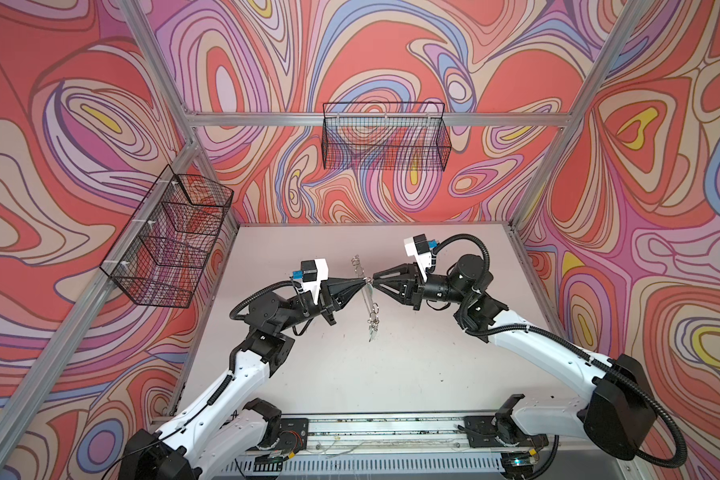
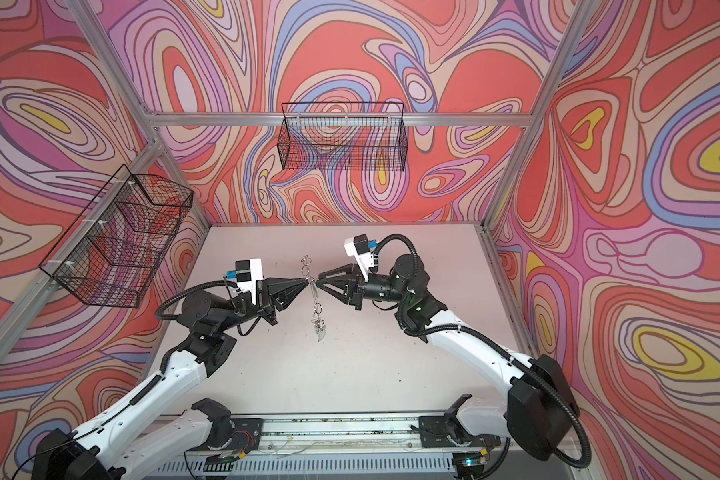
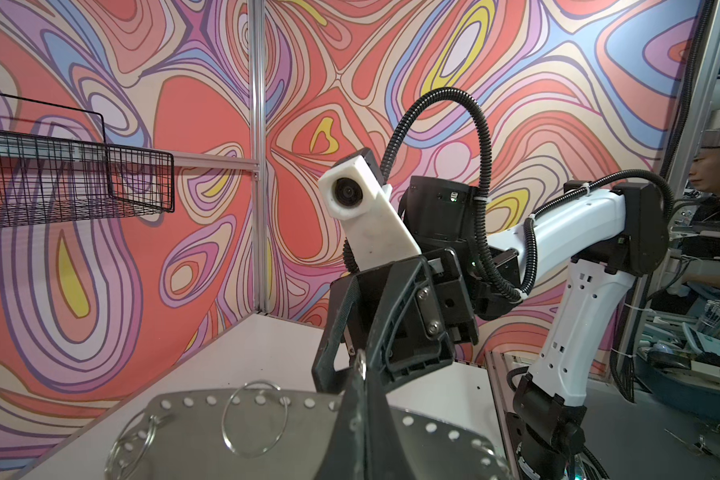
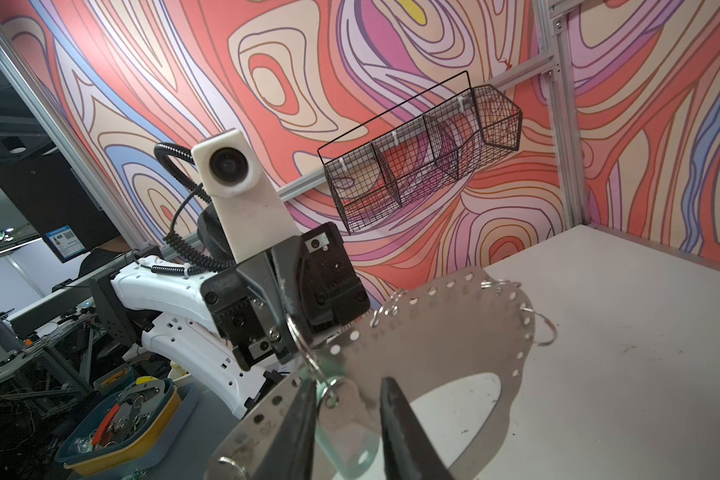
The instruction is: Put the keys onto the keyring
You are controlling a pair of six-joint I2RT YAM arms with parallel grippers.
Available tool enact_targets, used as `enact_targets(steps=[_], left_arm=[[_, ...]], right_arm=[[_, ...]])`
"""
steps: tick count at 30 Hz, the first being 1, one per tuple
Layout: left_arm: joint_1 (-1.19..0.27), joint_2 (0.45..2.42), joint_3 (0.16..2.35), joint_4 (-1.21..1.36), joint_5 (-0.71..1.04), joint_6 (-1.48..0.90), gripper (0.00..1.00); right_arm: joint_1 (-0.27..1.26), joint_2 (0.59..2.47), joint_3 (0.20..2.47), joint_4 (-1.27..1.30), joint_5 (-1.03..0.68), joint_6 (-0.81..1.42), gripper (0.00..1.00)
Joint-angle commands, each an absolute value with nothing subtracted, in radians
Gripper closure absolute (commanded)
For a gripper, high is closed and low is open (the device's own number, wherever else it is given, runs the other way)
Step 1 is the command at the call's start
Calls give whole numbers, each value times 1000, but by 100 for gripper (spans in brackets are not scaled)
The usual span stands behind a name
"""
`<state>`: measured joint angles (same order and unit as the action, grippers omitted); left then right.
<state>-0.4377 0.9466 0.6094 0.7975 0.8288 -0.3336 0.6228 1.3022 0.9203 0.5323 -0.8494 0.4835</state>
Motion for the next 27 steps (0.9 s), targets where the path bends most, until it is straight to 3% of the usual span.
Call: enact_targets(steps=[1,9,20,27], left_arm=[[-438,946,625,849,848,-348,100],[-438,951,626,844,851,-350,100],[-438,945,627,844,839,-345,100],[-438,946,622,889,826,-366,100]], right_arm=[[621,1307,950,578,-895,506,74],[621,1307,949,609,-901,521,73],[621,1317,945,594,-920,524,97],[620,1314,936,571,-914,518,100]])
